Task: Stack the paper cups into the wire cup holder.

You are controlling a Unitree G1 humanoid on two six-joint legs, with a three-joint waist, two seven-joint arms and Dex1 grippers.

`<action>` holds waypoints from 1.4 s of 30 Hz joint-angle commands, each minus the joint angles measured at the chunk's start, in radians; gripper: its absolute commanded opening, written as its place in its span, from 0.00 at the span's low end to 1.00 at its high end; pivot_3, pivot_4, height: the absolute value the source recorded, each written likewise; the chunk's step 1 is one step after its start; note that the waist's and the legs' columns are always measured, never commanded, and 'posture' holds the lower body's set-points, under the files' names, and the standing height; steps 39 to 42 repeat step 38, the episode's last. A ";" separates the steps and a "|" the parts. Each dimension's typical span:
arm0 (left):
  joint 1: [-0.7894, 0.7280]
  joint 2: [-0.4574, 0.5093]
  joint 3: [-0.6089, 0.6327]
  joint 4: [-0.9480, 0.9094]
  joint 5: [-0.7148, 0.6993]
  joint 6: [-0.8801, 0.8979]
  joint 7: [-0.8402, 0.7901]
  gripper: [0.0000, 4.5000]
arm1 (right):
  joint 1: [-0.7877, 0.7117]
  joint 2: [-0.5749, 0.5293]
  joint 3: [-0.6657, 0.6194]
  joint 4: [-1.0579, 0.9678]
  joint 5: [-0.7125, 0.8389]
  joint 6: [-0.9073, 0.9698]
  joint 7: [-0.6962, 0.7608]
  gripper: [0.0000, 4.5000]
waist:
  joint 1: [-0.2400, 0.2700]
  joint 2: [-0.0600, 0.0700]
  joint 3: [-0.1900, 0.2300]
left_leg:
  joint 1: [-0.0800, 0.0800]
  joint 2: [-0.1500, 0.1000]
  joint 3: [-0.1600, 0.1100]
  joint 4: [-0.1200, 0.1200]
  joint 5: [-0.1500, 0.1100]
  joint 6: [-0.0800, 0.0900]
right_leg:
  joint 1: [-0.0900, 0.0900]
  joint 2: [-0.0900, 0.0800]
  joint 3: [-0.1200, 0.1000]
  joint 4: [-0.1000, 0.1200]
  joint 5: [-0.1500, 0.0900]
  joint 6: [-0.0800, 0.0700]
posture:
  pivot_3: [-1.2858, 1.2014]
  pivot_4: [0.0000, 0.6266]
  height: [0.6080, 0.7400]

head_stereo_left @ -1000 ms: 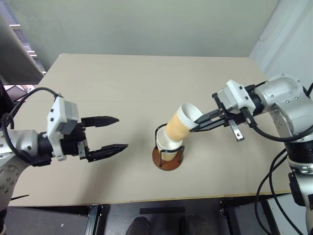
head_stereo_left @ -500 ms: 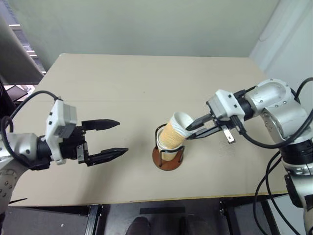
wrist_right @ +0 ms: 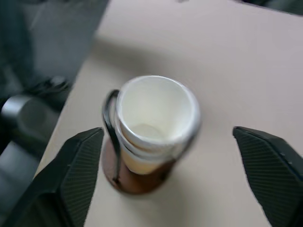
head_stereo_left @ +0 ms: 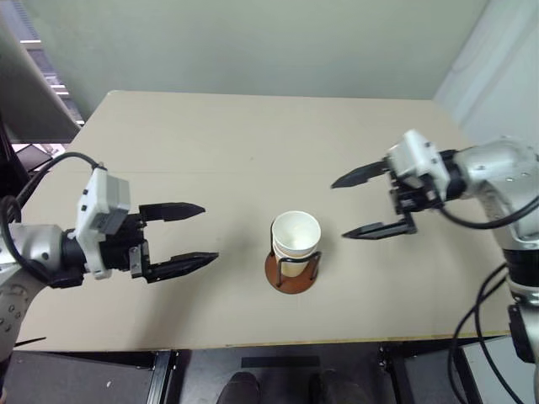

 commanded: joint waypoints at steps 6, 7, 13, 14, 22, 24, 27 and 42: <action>0.057 -0.007 0.067 0.094 0.019 -0.019 -0.055 1.00 | 0.369 -0.123 -0.384 0.036 0.172 0.071 0.003 0.99 | 0.004 0.000 0.000 | 0.001 0.000 0.006 -0.001 0.000 0.000 | 0.000 0.000 0.001 0.000 -0.001 -0.001 | 0.52 0.24 1.00; 0.079 -0.002 0.065 0.110 0.043 -0.027 -0.063 1.00 | 0.407 -0.142 -0.401 0.041 0.164 0.061 0.014 0.99 | 0.002 0.000 0.000 | 0.001 0.000 0.007 -0.001 0.000 0.000 | 0.000 0.000 0.001 0.001 -0.001 -0.001 | 0.52 0.24 1.00; 0.110 0.014 0.085 0.169 0.076 -0.045 -0.098 1.00 | 0.486 -0.215 -0.459 0.085 0.177 0.046 0.050 0.99 | -0.011 0.000 0.000 | 0.003 0.000 0.008 0.000 -0.001 0.001 | 0.000 0.000 0.002 0.005 -0.002 -0.003 | 0.52 0.24 1.00; 0.106 0.016 0.088 0.176 0.074 -0.044 -0.104 1.00 | 0.490 -0.218 -0.460 0.086 0.179 0.044 0.052 0.99 | -0.011 0.000 0.000 | 0.004 0.000 0.009 0.000 -0.001 0.001 | 0.000 0.000 0.002 0.005 -0.002 -0.004 | 0.52 0.24 1.00; 0.080 0.020 0.079 0.195 0.072 -0.033 -0.111 1.00 | 0.454 -0.189 -0.453 0.081 0.202 0.033 -0.009 0.99 | -0.014 0.000 0.000 | 0.005 0.000 0.009 0.001 -0.001 0.002 | 0.000 0.001 0.002 0.009 -0.003 -0.005 | 0.52 0.24 1.00; 0.080 0.019 0.080 0.181 0.064 -0.025 -0.104 1.00 | 0.449 -0.184 -0.443 0.087 0.200 0.029 -0.015 0.99 | -0.014 0.000 0.000 | 0.004 0.000 0.009 0.001 -0.001 0.002 | 0.000 0.001 0.002 0.009 -0.003 -0.005 | 0.52 0.24 1.00; 0.083 0.015 0.083 0.172 0.062 -0.022 -0.094 1.00 | 0.422 -0.176 -0.418 0.107 0.192 0.024 -0.023 0.99 | -0.015 0.000 0.000 | 0.004 0.000 0.009 0.001 -0.001 0.002 | 0.000 0.001 0.002 0.009 -0.003 -0.005 | 0.52 0.24 1.00; 0.128 -0.014 0.108 0.136 0.052 -0.006 -0.055 1.00 | 0.370 -0.172 -0.364 0.153 0.183 0.006 -0.015 0.99 | -0.015 0.000 0.000 | 0.004 0.000 0.009 0.000 -0.001 0.002 | 0.000 0.001 0.002 0.010 -0.003 -0.005 | 0.52 0.24 1.00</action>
